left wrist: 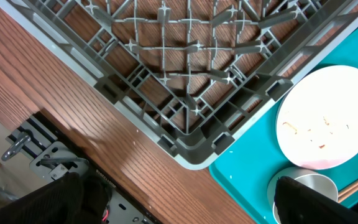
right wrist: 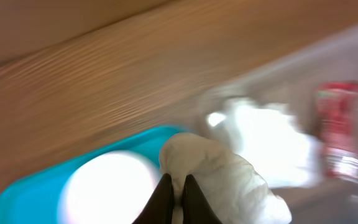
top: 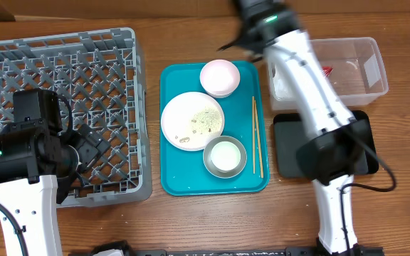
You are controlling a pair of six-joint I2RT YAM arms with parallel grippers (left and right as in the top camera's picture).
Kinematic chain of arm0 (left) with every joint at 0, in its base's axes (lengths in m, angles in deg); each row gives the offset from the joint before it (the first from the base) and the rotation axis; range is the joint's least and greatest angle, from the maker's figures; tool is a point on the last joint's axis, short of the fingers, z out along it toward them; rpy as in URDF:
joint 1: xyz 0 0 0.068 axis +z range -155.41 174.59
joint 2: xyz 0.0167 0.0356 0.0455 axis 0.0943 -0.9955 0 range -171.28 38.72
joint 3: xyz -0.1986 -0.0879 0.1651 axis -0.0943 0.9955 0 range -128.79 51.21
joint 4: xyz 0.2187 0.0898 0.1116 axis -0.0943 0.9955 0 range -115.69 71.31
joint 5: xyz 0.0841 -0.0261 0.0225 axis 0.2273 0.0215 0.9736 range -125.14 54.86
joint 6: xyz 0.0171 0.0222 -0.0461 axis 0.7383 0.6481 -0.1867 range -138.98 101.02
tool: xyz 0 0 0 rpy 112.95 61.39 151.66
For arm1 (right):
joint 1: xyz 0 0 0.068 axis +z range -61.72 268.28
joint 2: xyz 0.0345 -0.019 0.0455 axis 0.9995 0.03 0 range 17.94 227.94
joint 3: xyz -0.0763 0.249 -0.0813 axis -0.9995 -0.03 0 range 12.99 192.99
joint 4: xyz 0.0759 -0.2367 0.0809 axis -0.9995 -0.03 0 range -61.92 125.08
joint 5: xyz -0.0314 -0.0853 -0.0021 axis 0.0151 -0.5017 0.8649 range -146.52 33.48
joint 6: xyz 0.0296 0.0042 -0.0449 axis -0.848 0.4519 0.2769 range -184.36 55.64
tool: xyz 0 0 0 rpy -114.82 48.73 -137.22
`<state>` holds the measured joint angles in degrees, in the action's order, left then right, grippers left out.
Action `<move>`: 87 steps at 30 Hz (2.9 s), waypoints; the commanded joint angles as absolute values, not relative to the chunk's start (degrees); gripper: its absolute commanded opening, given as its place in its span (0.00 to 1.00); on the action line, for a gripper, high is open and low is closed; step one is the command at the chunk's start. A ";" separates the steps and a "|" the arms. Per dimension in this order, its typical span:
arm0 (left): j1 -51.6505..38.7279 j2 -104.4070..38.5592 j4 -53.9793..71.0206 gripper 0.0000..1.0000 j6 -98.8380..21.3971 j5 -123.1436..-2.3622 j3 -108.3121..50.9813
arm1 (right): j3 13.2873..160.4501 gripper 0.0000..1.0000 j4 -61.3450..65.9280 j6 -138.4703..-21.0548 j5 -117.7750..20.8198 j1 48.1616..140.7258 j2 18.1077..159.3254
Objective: Sort waste into correct bins and load items into the dishwasher
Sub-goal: 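Carry the tissue to the clear bin and drop it in, then raise the right arm away to the right side, then reach the left gripper to the small white cup on the tray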
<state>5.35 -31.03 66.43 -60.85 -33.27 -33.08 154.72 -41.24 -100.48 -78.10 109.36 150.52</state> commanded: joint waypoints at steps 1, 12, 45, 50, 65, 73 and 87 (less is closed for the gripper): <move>5.70 -30.60 66.41 1.00 -61.44 -33.66 -32.84 | 155.01 0.04 -44.45 -105.36 -77.41 102.74 149.97; 5.70 -30.60 66.41 1.00 -61.42 -33.66 -32.84 | 152.14 0.99 -47.31 -105.34 -65.91 92.62 149.97; 5.70 -30.60 66.41 1.00 -61.42 -33.66 -32.84 | 152.12 1.00 -58.26 -105.07 -63.11 81.69 137.56; 5.70 -30.60 66.41 1.00 -61.42 -33.66 -32.84 | 152.12 1.00 -58.26 -105.09 -63.31 77.95 137.56; 5.72 -30.71 64.11 1.00 -61.40 -33.36 -32.86 | 152.12 1.00 -58.26 -105.09 -63.31 76.95 137.56; 5.72 -30.79 64.40 1.00 -61.22 -31.74 -32.84 | 152.12 1.00 -58.24 -105.09 -63.31 76.97 137.56; 2.75 -31.01 59.61 0.94 -50.69 -60.44 -32.77 | 152.12 1.00 -58.24 -105.09 -63.31 76.95 137.56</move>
<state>4.89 -31.03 62.12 -59.28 -46.69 -33.06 152.06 -58.42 -104.88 -62.76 77.06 137.93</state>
